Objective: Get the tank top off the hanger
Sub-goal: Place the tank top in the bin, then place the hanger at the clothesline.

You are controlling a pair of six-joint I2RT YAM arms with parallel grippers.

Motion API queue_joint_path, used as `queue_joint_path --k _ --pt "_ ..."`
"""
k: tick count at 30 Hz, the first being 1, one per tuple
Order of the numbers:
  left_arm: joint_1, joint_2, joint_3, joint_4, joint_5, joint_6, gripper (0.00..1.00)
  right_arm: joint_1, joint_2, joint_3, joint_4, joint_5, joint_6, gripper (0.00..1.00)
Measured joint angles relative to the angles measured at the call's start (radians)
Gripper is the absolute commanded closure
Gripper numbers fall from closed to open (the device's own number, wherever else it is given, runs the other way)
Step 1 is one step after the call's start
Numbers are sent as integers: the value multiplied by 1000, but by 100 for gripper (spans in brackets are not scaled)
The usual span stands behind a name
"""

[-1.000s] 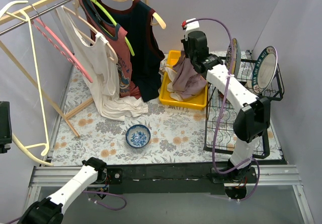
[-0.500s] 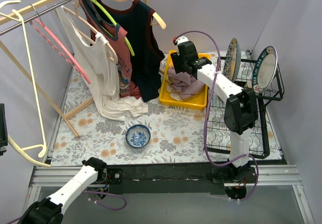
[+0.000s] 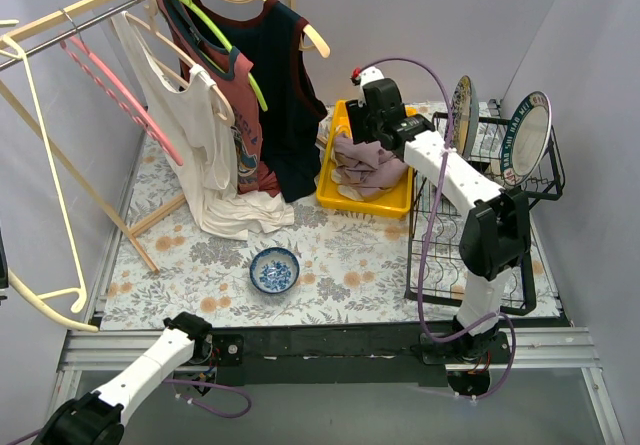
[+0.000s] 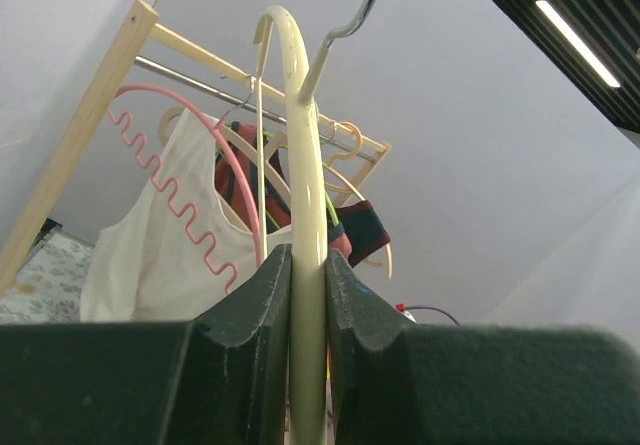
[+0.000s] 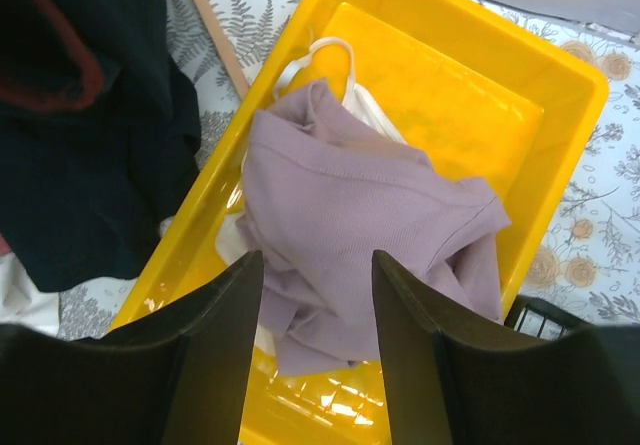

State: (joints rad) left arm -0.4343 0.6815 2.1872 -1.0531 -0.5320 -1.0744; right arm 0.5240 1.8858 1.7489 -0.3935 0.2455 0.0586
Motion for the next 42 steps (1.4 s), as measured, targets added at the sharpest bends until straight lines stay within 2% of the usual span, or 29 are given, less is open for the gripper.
queue_joint_path --k 4,12,21,24,28,31,38,42 --pt "-1 2 7 -52 -33 -10 100 0 -38 -83 59 -19 11 48" --pt "-1 57 82 -201 -45 -76 100 1 134 -84 120 48 14 50" --pt "-1 76 -7 -309 -29 -149 100 1 253 -75 66 97 32 53" --pt "-1 81 -17 -313 -31 -153 100 1 255 -15 15 102 33 44" --pt "-1 88 -57 -316 -42 -152 100 5 227 54 -24 113 29 15" --pt "-1 117 -70 -317 -51 -149 100 20 135 45 -26 154 4 4" --pt "-1 163 -151 -306 -138 -148 100 79 -194 3 26 170 -10 1" --pt "-1 151 -226 -215 -185 -108 100 79 -336 -10 65 145 -6 1"
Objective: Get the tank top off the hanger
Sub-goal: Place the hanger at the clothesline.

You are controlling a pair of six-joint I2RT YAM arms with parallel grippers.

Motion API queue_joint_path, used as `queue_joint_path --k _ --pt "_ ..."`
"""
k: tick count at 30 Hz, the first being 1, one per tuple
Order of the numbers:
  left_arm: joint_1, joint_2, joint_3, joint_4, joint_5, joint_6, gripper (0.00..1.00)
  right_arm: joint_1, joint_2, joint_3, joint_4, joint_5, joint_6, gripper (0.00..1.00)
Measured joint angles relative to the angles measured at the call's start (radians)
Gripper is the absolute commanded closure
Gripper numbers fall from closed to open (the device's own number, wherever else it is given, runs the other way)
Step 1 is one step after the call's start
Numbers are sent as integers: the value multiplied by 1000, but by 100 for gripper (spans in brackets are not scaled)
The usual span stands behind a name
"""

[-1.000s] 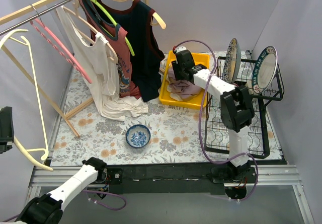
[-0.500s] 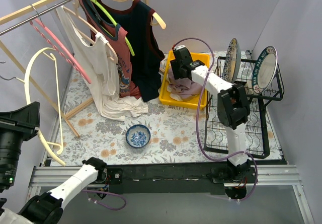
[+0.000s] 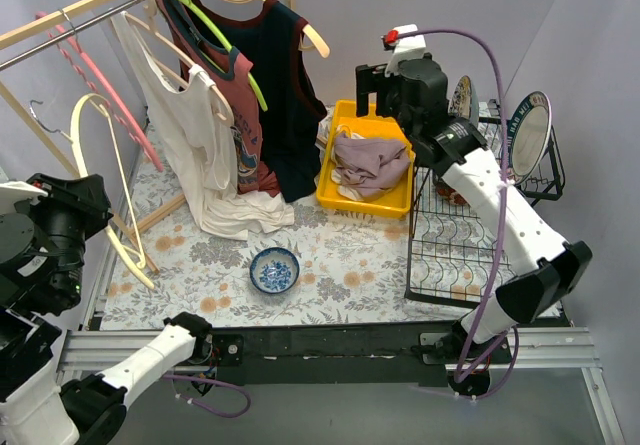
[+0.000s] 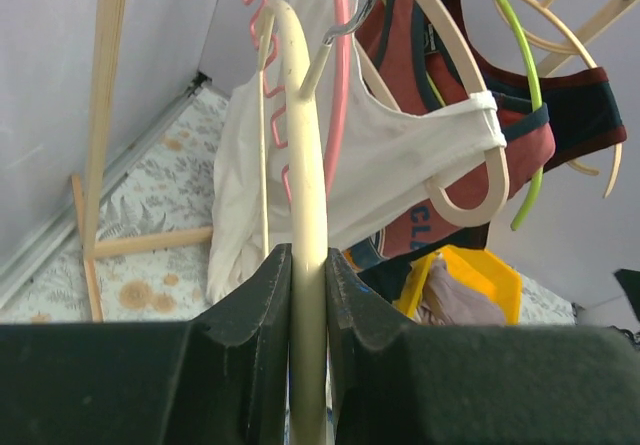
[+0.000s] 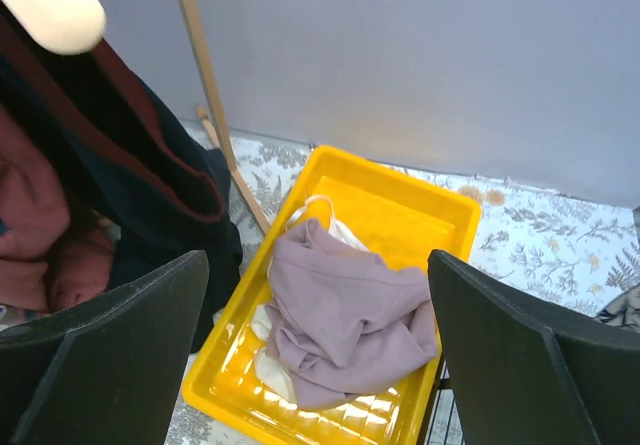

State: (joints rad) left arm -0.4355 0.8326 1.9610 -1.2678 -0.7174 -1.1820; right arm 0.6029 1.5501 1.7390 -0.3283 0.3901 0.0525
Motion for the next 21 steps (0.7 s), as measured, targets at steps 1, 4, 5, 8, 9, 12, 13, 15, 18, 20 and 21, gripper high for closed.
queue_joint_path --k 1,4,5,8,9,12,13,15,18,20,21 --pt "0 -12 -30 33 -2 16 100 0 -21 -3 3 -5 -1 1" --pt "0 -30 -61 98 -9 48 100 -1 -48 -8 9 -17 -4 1" --pt "-1 -27 -46 101 -19 53 100 -1 -52 -16 10 -23 -5 2" --pt "0 -2 29 100 -70 79 100 -1 -54 -39 10 -36 -4 1" --pt "0 4 48 103 -91 92 100 -1 -55 -53 10 -43 -4 1" --pt "0 -1 60 134 -137 128 100 0 -59 -89 10 -65 -2 1" --pt "0 -7 49 153 -151 142 100 0 -61 -99 10 -75 0 2" --pt "0 -14 32 177 -169 162 100 0 -62 -101 6 -87 3 1" --pt "0 -14 1 208 -184 189 100 0 -66 -101 6 -101 6 2" --pt "0 -14 -27 229 -183 204 100 0 -68 -99 5 -106 8 1" --pt "0 -13 -45 241 -182 212 100 2 -69 -98 4 -108 8 2"
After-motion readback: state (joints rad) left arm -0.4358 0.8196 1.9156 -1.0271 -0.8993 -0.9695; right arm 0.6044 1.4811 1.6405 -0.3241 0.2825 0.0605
